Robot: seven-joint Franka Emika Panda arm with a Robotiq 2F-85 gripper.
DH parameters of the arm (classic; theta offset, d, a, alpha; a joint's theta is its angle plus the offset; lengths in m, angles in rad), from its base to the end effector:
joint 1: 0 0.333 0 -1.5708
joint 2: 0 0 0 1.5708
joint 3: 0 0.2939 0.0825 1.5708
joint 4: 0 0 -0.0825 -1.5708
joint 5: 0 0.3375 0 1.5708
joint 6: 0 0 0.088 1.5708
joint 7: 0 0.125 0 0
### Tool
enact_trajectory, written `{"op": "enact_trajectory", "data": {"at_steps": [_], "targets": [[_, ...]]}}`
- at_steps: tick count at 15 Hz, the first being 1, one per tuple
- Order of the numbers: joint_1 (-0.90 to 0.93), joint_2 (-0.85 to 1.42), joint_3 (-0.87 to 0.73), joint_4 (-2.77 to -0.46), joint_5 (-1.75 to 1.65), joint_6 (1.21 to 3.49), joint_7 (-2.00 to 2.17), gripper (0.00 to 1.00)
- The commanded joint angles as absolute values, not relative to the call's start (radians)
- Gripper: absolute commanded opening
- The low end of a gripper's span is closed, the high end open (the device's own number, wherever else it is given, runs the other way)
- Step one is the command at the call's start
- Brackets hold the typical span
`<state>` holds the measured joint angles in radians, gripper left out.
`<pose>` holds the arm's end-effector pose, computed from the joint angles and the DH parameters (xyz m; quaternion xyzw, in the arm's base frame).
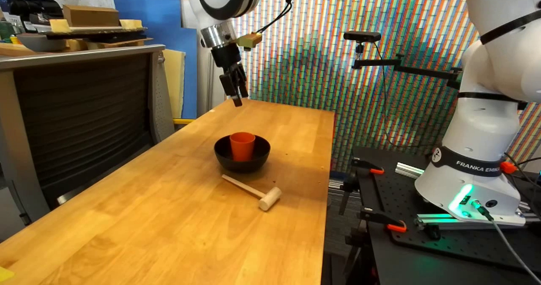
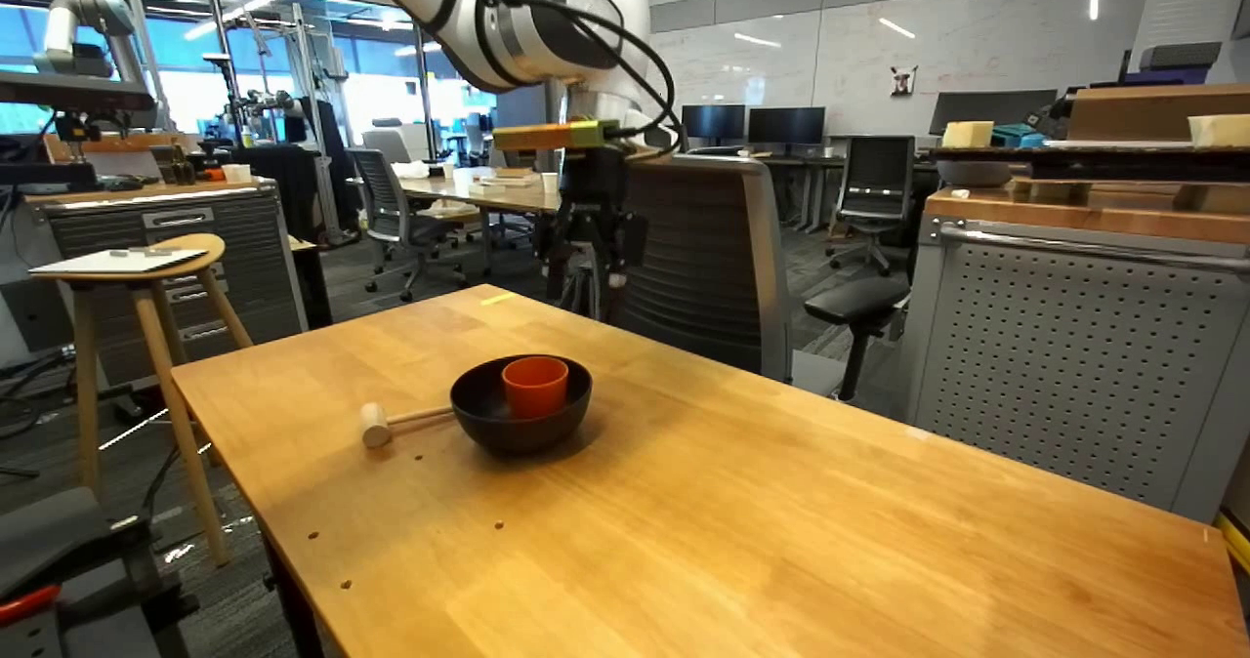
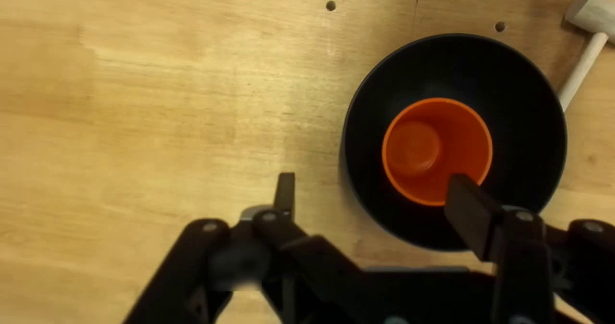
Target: Put the cup in the bowl
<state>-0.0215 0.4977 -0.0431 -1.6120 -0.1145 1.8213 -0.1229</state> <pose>0.5922 -0.0471 0.3056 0.9863 0.0519 -0.1486 0.0497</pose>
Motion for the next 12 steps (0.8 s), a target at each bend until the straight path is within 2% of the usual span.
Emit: {"op": "enact_trajectory", "data": {"at_steps": [1, 8, 9, 12], "targets": [[-0.026, 0.247, -0.057, -1.840, -0.156, 1.968, -0.080, 1.00], [-0.031, -0.138, -0.058, -2.173, -0.196, 2.029, -0.040, 1.00], [-0.030, 0.007, -0.054, -2.025, -0.176, 1.972, -0.074, 1.00], [-0.031, -0.105, -0.054, -2.130, -0.175, 1.989, -0.061, 1.00]]}}
